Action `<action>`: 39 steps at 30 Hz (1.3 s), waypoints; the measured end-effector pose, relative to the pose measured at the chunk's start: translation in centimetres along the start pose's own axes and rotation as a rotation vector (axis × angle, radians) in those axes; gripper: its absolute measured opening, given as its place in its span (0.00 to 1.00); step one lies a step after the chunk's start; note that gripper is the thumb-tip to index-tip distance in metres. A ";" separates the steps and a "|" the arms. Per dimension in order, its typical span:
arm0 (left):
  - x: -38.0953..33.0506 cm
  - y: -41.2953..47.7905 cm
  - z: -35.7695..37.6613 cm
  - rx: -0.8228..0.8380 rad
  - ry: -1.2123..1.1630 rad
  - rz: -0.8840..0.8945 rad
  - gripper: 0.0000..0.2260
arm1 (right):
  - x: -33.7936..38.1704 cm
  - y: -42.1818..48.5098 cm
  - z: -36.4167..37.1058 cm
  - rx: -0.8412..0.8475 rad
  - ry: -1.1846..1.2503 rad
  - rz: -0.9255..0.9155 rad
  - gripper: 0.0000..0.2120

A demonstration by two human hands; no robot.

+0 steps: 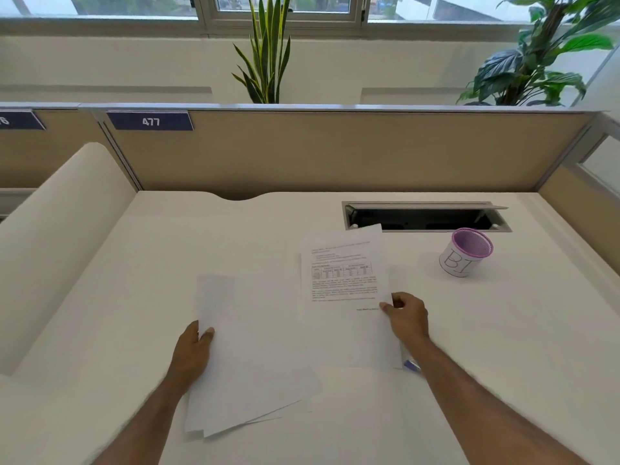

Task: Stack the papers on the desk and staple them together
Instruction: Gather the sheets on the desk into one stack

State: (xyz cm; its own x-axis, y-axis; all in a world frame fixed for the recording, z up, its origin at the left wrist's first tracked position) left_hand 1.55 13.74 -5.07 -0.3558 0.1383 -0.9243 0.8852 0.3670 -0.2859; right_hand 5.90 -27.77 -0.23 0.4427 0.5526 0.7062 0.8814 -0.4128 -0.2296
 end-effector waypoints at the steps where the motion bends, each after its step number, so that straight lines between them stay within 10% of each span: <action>1: 0.1 0.0 0.0 0.001 0.003 0.002 0.11 | 0.5 0.1 -0.1 0.014 0.027 -0.037 0.01; 12: -0.7 -0.4 0.3 0.028 0.012 -0.001 0.13 | 2.3 1.2 -1.5 0.128 0.340 -0.023 0.05; 39: -2.4 -3.2 5.3 0.130 -0.035 -0.046 0.12 | -2.1 -3.9 5.6 0.411 0.075 0.044 0.01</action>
State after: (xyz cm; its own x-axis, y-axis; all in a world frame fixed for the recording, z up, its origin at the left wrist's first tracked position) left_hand 1.10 7.33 -3.32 -0.3882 0.0909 -0.9171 0.9003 0.2498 -0.3563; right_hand 2.41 -23.27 -4.56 0.4814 0.4807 0.7329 0.8611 -0.1030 -0.4979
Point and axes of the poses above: each hand's wrist, its own y-axis towards the middle knuckle, its own z-axis out of the palm, x = y × z, the point moved 2 cm from there along y, towards the middle knuckle, and after that the axes turned 14 degrees about -y, right-handed, at the moved point
